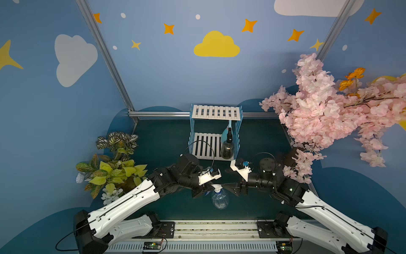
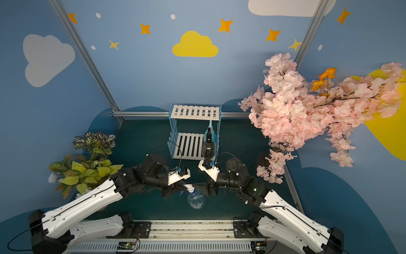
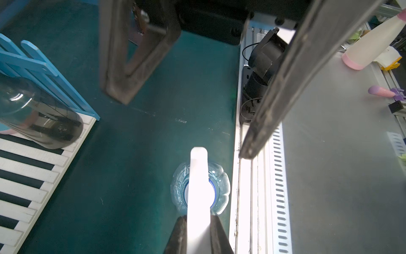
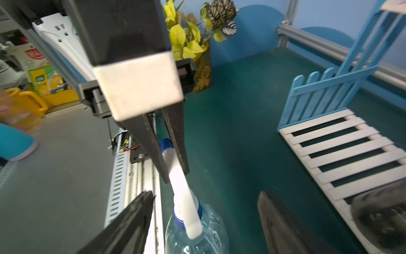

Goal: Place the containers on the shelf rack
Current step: 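Pick up a container from the center of the board.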

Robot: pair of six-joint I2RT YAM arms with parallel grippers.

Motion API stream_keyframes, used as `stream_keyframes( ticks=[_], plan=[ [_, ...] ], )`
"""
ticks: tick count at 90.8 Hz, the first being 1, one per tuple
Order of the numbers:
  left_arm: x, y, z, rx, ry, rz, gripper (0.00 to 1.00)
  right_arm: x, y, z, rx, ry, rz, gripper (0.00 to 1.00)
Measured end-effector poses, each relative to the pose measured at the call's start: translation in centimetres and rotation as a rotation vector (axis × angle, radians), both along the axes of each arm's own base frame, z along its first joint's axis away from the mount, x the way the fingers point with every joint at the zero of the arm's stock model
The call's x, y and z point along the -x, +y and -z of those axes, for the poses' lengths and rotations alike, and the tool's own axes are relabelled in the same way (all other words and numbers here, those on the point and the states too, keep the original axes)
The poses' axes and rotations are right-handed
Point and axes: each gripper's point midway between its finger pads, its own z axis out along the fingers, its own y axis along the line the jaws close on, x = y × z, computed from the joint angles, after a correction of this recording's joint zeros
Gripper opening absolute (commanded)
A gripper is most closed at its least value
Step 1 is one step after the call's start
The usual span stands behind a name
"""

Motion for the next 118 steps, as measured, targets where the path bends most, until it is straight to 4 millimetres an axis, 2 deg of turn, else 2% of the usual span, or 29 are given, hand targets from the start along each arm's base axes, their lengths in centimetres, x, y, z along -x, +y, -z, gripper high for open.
stream_keyframes(
  ticks=[19,44,50,61,67,74,92,109,118],
  plan=[
    [0.4,0.4,-0.6,0.014,-0.015,0.008,0.03,1.2,1.0,1.5,0.020,0.101,-0.092,0.76],
    [0.8,0.4,-0.9,0.024,-0.008,0.019,0.03,2.4,2.4,2.9,0.044,0.186,-0.172,0.45],
    [0.8,0.5,-0.8,0.023,-0.007,0.019,0.03,2.5,2.7,2.9,0.046,0.197,-0.186,0.40],
    [0.8,0.5,-0.8,0.021,-0.004,0.019,0.02,2.7,3.1,2.6,0.044,0.202,-0.211,0.24],
    [1.1,0.5,-0.8,0.024,0.006,0.030,0.02,3.1,3.1,2.6,0.041,0.198,-0.238,0.21],
    [1.6,0.6,-0.9,0.028,0.018,0.042,0.03,3.5,3.0,2.5,0.037,0.192,-0.267,0.21],
    [1.6,0.6,-1.0,0.032,0.017,0.043,0.03,3.8,3.2,2.3,0.045,0.208,-0.287,0.30],
    [1.5,0.4,-0.5,0.019,0.026,0.045,0.03,3.7,3.2,1.9,0.049,0.201,-0.295,0.29],
    [1.5,0.6,-0.4,0.010,0.031,0.043,0.03,3.8,3.2,2.1,0.054,0.202,-0.301,0.36]
  ],
)
